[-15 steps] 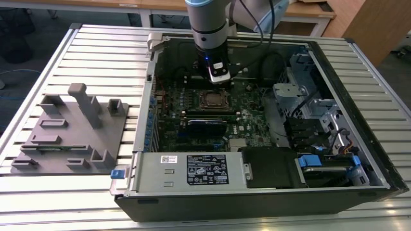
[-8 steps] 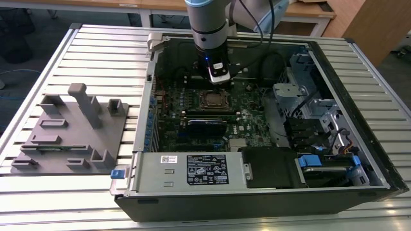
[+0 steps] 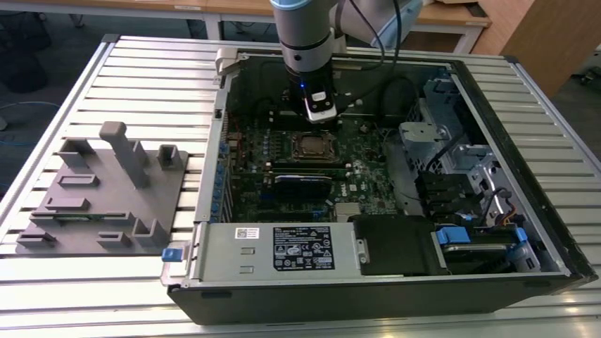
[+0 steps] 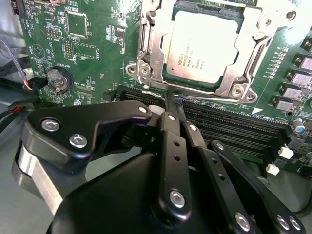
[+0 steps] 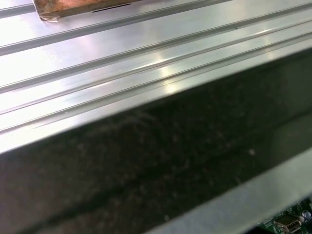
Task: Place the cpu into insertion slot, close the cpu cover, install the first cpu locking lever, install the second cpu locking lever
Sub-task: 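Install the first cpu locking lever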
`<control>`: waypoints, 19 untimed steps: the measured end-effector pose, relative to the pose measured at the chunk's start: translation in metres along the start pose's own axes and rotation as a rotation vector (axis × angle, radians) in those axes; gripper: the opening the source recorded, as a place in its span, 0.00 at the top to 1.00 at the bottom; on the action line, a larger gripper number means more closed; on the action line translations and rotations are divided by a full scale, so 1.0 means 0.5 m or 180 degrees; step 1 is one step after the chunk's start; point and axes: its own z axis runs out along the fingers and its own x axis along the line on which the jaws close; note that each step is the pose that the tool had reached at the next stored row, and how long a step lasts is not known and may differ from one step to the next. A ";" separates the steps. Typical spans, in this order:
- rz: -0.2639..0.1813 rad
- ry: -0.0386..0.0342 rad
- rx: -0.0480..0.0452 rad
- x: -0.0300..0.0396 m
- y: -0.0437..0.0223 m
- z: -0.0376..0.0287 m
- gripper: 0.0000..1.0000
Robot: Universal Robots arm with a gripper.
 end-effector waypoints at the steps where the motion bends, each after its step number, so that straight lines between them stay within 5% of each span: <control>1: 0.0000 0.0000 0.0001 0.000 0.000 0.000 0.89; 11: -0.0003 -0.0009 0.0006 -0.001 0.001 -0.006 0.89; 19: -0.0017 -0.0039 0.0058 0.000 0.000 0.000 0.89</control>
